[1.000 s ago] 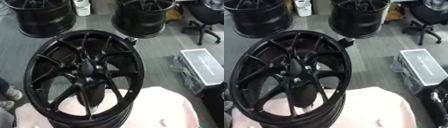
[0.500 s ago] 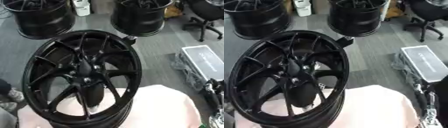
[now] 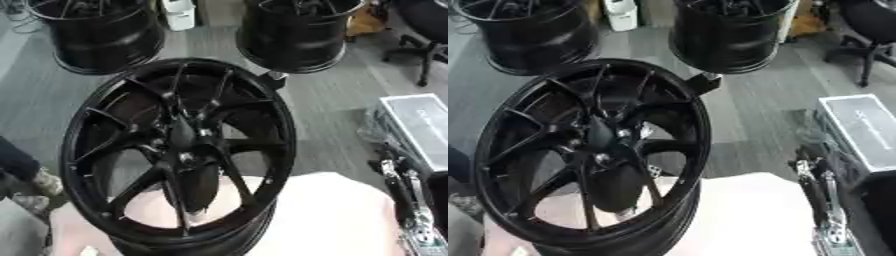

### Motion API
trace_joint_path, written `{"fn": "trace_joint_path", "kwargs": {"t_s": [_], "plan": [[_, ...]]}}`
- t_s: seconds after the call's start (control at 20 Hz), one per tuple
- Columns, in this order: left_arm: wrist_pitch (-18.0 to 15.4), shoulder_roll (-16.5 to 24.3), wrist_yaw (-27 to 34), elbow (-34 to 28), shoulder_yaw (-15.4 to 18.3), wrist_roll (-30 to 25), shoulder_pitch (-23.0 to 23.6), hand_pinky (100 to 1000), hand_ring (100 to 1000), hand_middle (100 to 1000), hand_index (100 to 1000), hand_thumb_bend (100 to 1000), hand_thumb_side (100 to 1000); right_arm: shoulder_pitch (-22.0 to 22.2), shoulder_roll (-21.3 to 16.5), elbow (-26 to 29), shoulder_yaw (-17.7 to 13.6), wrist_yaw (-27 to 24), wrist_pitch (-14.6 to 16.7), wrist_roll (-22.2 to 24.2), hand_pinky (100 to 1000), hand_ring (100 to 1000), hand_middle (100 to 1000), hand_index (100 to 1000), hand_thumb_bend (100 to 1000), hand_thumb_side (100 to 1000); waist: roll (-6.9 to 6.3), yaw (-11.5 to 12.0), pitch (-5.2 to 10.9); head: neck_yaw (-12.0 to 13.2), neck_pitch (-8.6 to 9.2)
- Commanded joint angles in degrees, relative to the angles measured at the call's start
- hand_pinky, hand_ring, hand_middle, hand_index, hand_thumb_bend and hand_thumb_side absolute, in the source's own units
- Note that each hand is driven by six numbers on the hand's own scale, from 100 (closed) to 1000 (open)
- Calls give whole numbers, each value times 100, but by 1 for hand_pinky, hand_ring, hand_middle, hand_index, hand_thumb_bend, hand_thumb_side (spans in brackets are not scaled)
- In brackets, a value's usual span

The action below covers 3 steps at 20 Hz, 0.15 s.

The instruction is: Pull the pin out of the wheel hub.

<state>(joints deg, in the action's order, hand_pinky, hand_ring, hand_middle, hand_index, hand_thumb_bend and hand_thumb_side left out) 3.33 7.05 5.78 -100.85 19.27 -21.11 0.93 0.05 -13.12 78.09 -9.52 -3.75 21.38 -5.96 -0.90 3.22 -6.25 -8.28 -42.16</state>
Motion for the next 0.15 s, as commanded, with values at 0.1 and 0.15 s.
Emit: {"fn": "trace_joint_path", "kwargs": {"t_s": [0.1, 0.15], "plan": [[-203, 87, -45, 322, 97, -216, 6, 675, 609, 646, 761, 476, 791, -62, -94, 108, 169, -32, -19, 170, 790, 698, 777, 848, 100, 742, -6, -13, 17, 46, 57], [-263, 97, -80, 432, 79, -306, 10, 676, 610, 647, 761, 474, 795, -72, -97, 80, 186, -33, -22, 178, 789, 697, 776, 848, 100, 750, -4, -15, 19, 25, 37]]}}
